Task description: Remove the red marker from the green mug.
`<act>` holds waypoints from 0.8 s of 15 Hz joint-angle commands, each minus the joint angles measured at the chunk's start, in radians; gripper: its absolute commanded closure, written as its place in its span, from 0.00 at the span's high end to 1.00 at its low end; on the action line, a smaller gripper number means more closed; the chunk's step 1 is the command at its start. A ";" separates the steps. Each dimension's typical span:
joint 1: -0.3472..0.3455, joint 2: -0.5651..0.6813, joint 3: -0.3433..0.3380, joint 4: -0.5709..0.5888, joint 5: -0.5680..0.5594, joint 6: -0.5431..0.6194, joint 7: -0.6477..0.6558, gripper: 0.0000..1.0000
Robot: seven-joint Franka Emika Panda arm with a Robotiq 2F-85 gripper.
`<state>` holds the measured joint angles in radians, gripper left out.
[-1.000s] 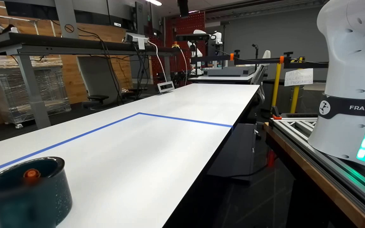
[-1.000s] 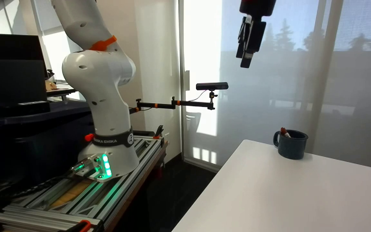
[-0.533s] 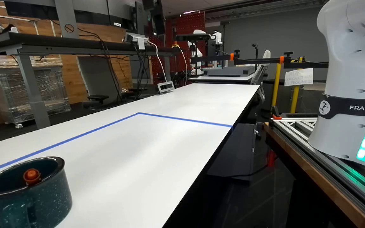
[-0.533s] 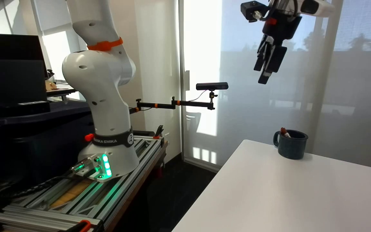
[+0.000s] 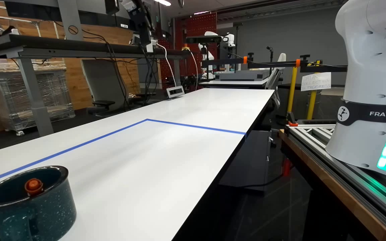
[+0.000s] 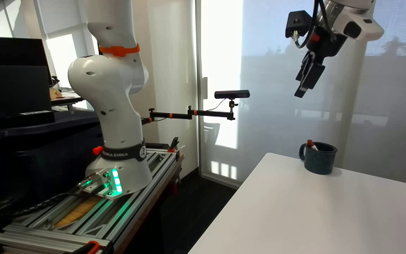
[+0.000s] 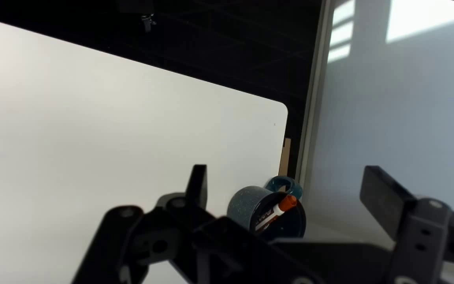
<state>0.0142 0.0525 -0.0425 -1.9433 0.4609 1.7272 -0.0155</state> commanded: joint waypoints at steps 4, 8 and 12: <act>0.003 0.096 0.035 0.056 0.060 0.062 0.226 1.00; 0.007 0.133 0.050 0.063 0.062 0.107 0.324 1.00; 0.010 0.174 0.062 0.073 0.064 0.136 0.378 1.00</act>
<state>0.0160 0.1894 0.0119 -1.9036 0.5009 1.8475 0.3121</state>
